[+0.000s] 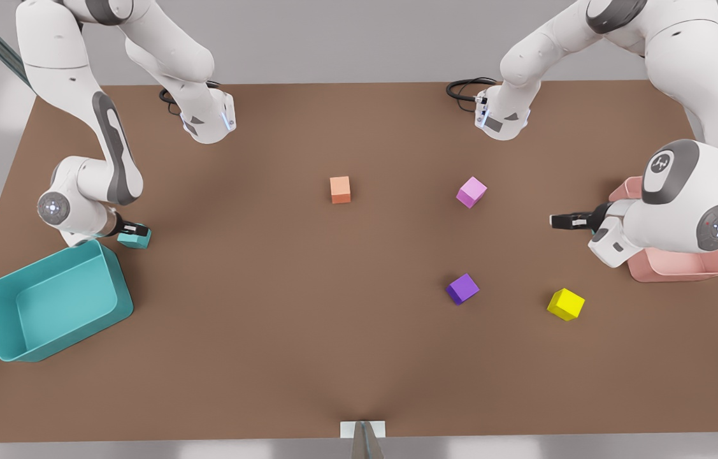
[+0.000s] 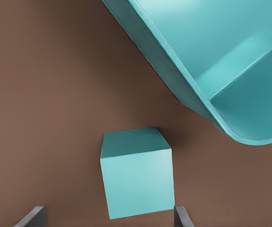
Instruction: Stack the two blue cubes on top of each other
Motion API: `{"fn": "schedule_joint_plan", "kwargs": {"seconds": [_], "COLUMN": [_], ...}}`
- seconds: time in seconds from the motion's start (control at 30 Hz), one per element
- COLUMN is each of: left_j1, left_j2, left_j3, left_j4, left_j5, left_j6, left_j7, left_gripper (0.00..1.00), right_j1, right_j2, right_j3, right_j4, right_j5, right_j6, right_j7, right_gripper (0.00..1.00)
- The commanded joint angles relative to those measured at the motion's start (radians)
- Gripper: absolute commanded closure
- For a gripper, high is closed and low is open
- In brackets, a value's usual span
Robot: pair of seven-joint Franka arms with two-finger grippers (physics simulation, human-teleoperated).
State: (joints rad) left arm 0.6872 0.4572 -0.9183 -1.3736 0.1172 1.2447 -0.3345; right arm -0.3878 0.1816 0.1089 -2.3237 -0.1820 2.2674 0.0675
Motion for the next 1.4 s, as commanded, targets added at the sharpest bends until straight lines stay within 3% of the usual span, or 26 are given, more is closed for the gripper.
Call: {"fn": "schedule_joint_plan", "kwargs": {"seconds": [0.0,0.5,1.37], "left_j1": [0.0,0.002,0.002], "left_j2": [-0.005,0.02,0.026], "left_j3": [-0.004,0.007,0.007], "left_j4": [0.001,-0.005,-0.005], "left_j5": [0.001,-0.001,0.001], "left_j6": [-0.013,-0.014,-0.042], "left_j7": [-0.004,-0.001,-0.003], "left_gripper": [0.0,0.0,0.0], "right_j1": [0.0,-0.065,-0.065], "right_j2": [0.013,0.067,0.111], "right_j3": [0.0,0.002,0.002], "right_j4": [0.006,0.052,0.056], "right_j5": [0.001,0.002,0.002], "right_j6": [-0.002,-0.016,-0.012], "right_j7": [0.018,-0.163,-0.163], "right_gripper": [0.0,0.0,0.0]}}
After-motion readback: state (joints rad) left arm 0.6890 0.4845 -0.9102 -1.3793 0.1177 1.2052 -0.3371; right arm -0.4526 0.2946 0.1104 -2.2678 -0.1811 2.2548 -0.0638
